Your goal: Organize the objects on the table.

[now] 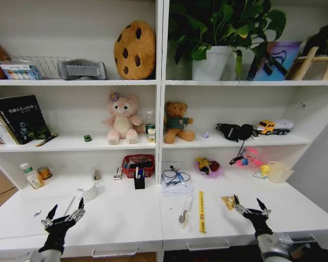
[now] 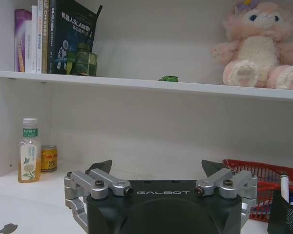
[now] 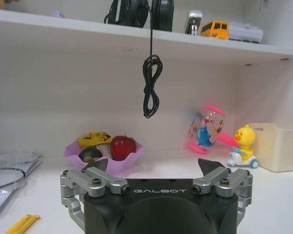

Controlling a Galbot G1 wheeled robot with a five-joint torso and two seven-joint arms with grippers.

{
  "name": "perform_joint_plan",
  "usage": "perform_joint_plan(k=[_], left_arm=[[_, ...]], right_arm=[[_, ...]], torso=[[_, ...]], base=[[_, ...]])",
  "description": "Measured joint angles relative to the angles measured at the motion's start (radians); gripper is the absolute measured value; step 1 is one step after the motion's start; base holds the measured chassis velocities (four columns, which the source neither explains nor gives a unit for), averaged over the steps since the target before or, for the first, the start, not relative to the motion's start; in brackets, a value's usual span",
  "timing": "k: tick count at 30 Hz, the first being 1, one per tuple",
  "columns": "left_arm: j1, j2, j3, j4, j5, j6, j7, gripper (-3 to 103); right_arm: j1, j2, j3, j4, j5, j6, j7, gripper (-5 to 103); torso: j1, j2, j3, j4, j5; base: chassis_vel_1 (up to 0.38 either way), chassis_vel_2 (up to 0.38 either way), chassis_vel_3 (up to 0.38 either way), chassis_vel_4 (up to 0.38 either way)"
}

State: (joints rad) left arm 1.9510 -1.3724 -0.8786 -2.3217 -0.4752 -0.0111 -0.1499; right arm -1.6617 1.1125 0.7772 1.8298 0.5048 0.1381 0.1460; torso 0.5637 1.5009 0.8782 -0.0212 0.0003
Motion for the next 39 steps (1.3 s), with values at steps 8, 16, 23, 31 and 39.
perform_joint_plan(k=[8,16,23,31,39], left_arm=[[-0.003,-0.005,0.000,-0.005,0.003,0.010,-0.008,100],[-0.006,-0.001,-0.001,-0.007,0.004,0.019,-0.013,100],[-0.006,-0.003,-0.002,-0.006,0.003,0.020,-0.015,100],[-0.006,-0.003,-0.003,-0.006,0.000,0.018,-0.015,100],[-0.005,-0.005,-0.006,-0.005,-0.003,0.013,-0.013,100]], right_arm=[[0.120,-0.038,-0.085,-0.158,0.005,-0.002,-0.002,100],[0.177,-0.050,-0.122,-0.226,0.003,-0.001,0.001,100],[0.183,-0.053,-0.131,-0.232,-0.004,0.000,0.006,68],[0.175,-0.043,-0.128,-0.232,-0.009,0.007,0.006,46],[0.171,-0.037,-0.126,-0.216,-0.014,0.006,0.010,14]], torso=[[0.000,0.000,0.000,-0.0002,-0.0003],[0.000,0.000,0.000,-0.0002,-0.0003],[0.000,0.000,0.000,-0.0002,-0.0003],[0.000,0.000,0.000,-0.0002,-0.0004],[0.000,0.000,0.000,-0.0001,-0.0003]], base=[[0.000,0.000,0.000,0.000],[0.000,0.000,0.000,0.000],[0.000,0.000,0.000,0.000],[0.000,0.000,0.000,0.000],[0.000,0.000,0.000,0.000]])
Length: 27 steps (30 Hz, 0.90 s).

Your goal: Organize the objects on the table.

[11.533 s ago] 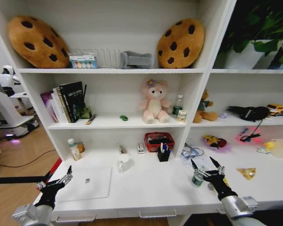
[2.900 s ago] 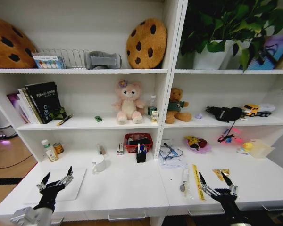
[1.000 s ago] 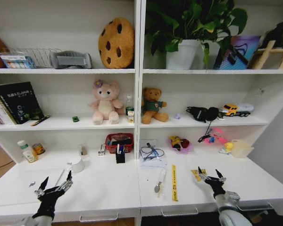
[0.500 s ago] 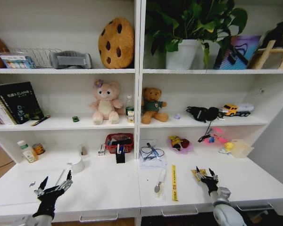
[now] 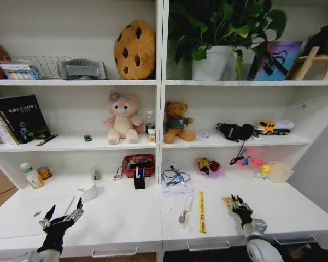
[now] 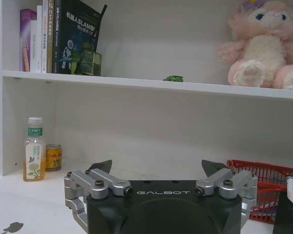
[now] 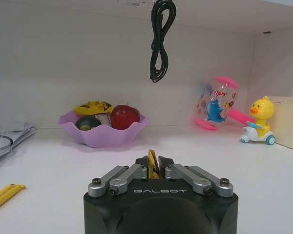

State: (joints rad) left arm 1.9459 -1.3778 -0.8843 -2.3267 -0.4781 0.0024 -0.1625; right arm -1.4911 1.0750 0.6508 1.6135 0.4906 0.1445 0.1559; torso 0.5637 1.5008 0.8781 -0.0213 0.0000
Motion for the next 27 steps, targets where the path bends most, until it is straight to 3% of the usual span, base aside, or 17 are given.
perform_joint_plan(k=[4,13,19,21,27], left_arm=[[-0.002,-0.003,0.000,0.004,0.000,-0.001,0.001,100],[-0.005,-0.005,0.004,0.006,0.000,-0.001,0.000,100],[-0.007,0.008,0.005,0.005,0.000,0.003,-0.001,100],[-0.008,0.015,0.007,0.008,0.000,0.006,-0.004,100],[-0.007,0.018,0.007,0.003,0.000,0.019,-0.014,100]], right_arm=[[0.000,-0.006,0.005,0.016,0.010,-0.004,0.002,2],[0.083,-0.064,-0.025,0.067,0.046,-0.050,0.022,0],[0.235,-0.106,-0.090,-0.003,0.067,-0.081,0.030,0],[0.296,-0.110,-0.113,-0.046,0.071,-0.083,0.030,0],[0.535,-0.115,-0.256,-0.235,0.089,-0.079,0.012,0]], torso=[[0.000,0.000,0.000,-0.0001,0.0000],[0.000,0.000,0.000,0.0001,0.0000],[0.000,0.000,0.000,0.0003,0.0001],[0.000,0.000,0.000,-0.0007,-0.0001],[0.000,0.000,0.000,0.0004,0.0000]], base=[[0.000,0.000,0.000,0.000],[0.000,0.000,0.000,0.000],[0.000,0.000,0.000,0.000],[0.000,0.000,0.000,0.000],[0.000,0.000,0.000,0.000]])
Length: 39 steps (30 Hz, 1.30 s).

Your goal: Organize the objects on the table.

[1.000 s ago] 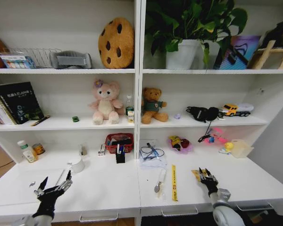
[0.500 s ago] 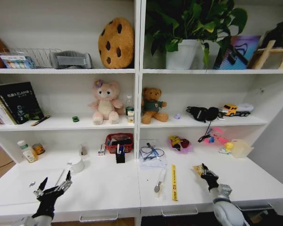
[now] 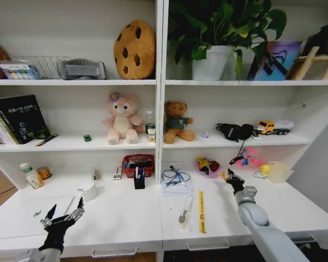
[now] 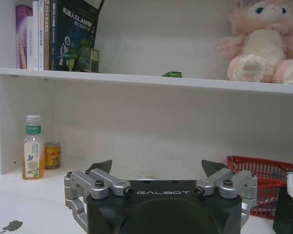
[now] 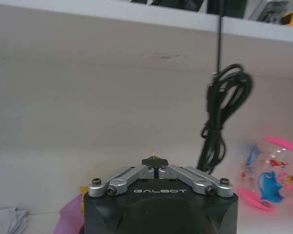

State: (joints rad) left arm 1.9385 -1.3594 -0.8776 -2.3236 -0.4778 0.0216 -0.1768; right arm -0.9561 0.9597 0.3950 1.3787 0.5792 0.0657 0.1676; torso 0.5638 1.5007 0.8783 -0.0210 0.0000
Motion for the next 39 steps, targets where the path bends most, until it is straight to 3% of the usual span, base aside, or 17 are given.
perform_joint_plan(k=[7,16,21,22,25,29,31,35,39], left_arm=[[0.006,-0.006,-0.005,-0.006,0.001,0.007,-0.005,100],[0.015,-0.014,-0.012,-0.012,0.003,0.007,-0.005,100],[0.006,-0.009,-0.001,-0.013,0.004,0.009,-0.006,100],[0.006,-0.009,-0.001,-0.013,0.004,0.009,-0.006,100],[0.002,-0.001,0.002,-0.015,0.004,0.012,-0.007,100],[0.001,0.005,0.001,-0.016,0.000,0.013,-0.007,100],[0.001,0.009,-0.005,-0.020,-0.006,0.012,-0.007,100],[0.004,0.009,-0.009,-0.021,-0.011,0.009,-0.004,100],[-0.001,0.012,-0.010,-0.021,-0.015,0.006,-0.004,100]], right_arm=[[0.184,0.042,-0.142,-0.187,-0.005,0.027,-0.025,0],[0.251,0.065,-0.143,-0.264,-0.016,0.032,-0.024,0],[0.175,0.028,-0.093,-0.192,-0.011,0.026,-0.020,21],[0.175,0.028,-0.093,-0.192,-0.011,0.026,-0.020,21],[0.110,0.006,-0.071,-0.120,-0.002,0.017,-0.019,37],[0.045,-0.009,-0.048,-0.044,0.001,0.016,-0.018,48],[-0.030,-0.025,-0.018,0.051,0.002,0.014,-0.015,60],[-0.111,-0.036,0.014,0.147,-0.004,0.013,-0.005,70],[-0.316,-0.042,0.111,0.350,-0.021,0.008,0.009,87]], torso=[[0.000,0.000,0.000,-0.0004,-0.0001],[0.000,0.000,0.000,-0.0005,-0.0001],[0.000,0.000,0.000,-0.0007,-0.0001],[0.000,0.000,0.000,-0.0007,-0.0001],[0.000,0.000,0.000,-0.0006,0.0000],[0.000,0.000,0.000,-0.0003,0.0000],[0.000,0.000,0.000,-0.0004,-0.0001],[0.000,0.000,0.000,-0.0003,0.0000],[0.000,0.000,0.000,-0.0004,-0.0002]], base=[[0.000,0.000,0.000,0.000],[0.000,0.000,0.000,0.000],[0.000,0.000,0.000,0.000],[0.000,0.000,0.000,0.000],[0.000,0.000,0.000,0.000],[0.000,0.000,0.000,0.000],[0.000,0.000,0.000,0.000],[0.000,0.000,0.000,0.000],[0.000,0.000,0.000,0.000]])
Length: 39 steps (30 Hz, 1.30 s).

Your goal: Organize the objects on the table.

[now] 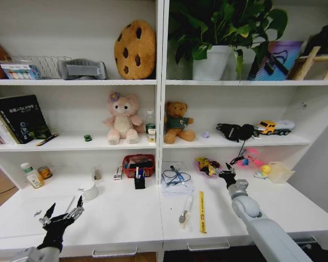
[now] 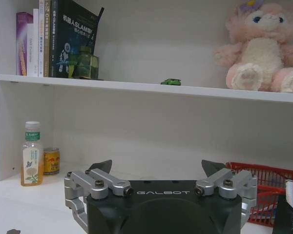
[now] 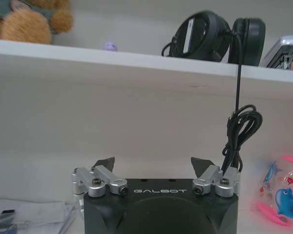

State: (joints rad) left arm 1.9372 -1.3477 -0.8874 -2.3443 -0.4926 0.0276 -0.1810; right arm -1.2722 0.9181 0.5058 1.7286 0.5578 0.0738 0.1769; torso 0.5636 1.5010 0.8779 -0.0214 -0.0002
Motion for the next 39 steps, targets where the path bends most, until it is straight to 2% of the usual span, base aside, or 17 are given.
perform_joint_plan(k=[1,4,10,12,15,16,20,23,39], left_arm=[[0.000,0.000,0.000,0.000,0.000,0.000,0.000,100],[-0.009,0.009,0.001,0.004,-0.004,0.001,-0.003,100],[-0.026,0.033,-0.002,0.008,-0.019,0.019,-0.027,100],[-0.039,0.052,-0.004,0.011,-0.023,0.027,-0.036,100],[-0.044,0.060,-0.004,0.013,-0.025,0.034,-0.038,100],[-0.044,0.060,-0.004,0.013,-0.025,0.034,-0.038,100],[-0.044,0.068,-0.004,0.008,-0.025,0.036,-0.038,100],[-0.042,0.068,-0.007,0.007,-0.025,0.036,-0.038,100],[-0.041,0.080,-0.016,0.006,-0.011,0.034,-0.034,100]], right_arm=[[0.000,0.000,0.000,0.000,0.000,0.000,0.000,87],[-0.145,0.006,0.081,0.124,-0.012,0.003,-0.001,99],[-0.305,0.036,0.208,0.254,-0.027,0.021,-0.018,100],[-0.431,0.066,0.302,0.333,-0.043,0.060,-0.054,100],[-0.496,0.094,0.350,0.365,-0.050,0.093,-0.080,100],[-0.496,0.094,0.350,0.365,-0.050,0.093,-0.080,100],[-0.570,0.144,0.413,0.389,-0.057,0.167,-0.120,100],[-0.591,0.160,0.431,0.398,-0.055,0.185,-0.127,100],[-0.623,0.240,0.475,0.445,-0.053,0.206,-0.124,100]], torso=[[0.000,0.000,0.000,0.0000,0.0000],[0.000,0.000,0.000,-0.0003,0.0000],[0.000,0.000,0.000,0.0001,0.0000],[0.000,0.000,0.000,-0.0003,0.0000],[0.000,0.000,0.000,-0.0004,0.0000],[0.000,0.000,0.000,-0.0004,0.0000],[0.000,0.000,0.000,0.0000,0.0002],[0.000,0.000,0.000,0.0000,0.0001],[0.000,0.000,0.000,0.0001,0.0001]], base=[[0.000,0.000,0.000,0.000],[0.000,0.000,0.000,0.000],[0.000,0.000,0.000,0.000],[0.000,0.000,0.000,0.000],[0.000,0.000,0.000,0.000],[0.000,0.000,0.000,0.000],[0.000,0.000,0.000,0.000],[0.000,0.000,0.000,0.000],[0.000,0.000,0.000,0.000]])
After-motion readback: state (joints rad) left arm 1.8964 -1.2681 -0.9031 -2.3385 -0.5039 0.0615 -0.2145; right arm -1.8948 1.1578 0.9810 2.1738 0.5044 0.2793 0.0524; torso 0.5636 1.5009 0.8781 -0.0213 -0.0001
